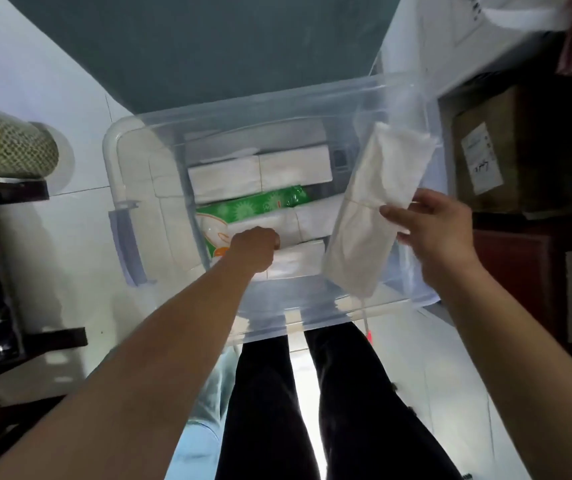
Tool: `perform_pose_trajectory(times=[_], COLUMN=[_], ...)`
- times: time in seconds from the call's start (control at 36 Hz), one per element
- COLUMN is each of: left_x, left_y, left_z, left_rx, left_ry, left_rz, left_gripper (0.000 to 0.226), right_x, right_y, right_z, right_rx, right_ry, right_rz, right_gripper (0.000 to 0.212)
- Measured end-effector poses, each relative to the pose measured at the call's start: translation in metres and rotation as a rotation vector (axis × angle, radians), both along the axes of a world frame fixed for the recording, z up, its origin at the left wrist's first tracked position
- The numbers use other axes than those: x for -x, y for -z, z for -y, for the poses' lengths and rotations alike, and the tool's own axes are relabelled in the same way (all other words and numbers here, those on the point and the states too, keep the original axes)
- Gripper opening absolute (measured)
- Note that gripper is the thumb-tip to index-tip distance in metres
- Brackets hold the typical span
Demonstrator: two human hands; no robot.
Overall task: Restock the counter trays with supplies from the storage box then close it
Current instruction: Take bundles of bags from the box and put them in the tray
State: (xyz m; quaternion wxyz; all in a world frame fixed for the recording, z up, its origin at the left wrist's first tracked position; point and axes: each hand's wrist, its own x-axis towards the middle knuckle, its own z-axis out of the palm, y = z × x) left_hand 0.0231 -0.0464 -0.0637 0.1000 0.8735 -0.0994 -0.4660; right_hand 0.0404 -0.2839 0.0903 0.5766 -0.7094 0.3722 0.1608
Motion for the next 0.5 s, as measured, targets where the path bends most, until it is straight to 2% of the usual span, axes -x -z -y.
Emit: perform_pose_trajectory(times=[0.06, 0.14, 0.31, 0.5], left_x=[-0.008, -0.016, -0.012, 0.019], left_y=[-0.005, -0.021, -0.090, -0.190], left_z=[0.000, -0.002, -0.013, -0.030], left_rx=[0.006, 0.007, 0.105, 0.225], left_ry=[0.027, -0.029, -0.378, -0.758], left_rz=[-0.047, -0.088, -0.008, 0.147], left_gripper=[0.044, 0.044, 0.037, 0.026], right_x=[0.013, 0.029, 0.055, 0.066], right_y=[-0.010, -0.025, -0.060, -0.090], right_z=[0.005, 0.012, 0.017, 0.018], right_rx=[-0.137, -0.214, -0.322, -0.476], right_ry=[0.132, 0.191, 0.156, -0.001], right_rz=[-0.025, -0.031, -0.001, 0.042], right_gripper=[0.018, 0.018, 0.023, 0.025])
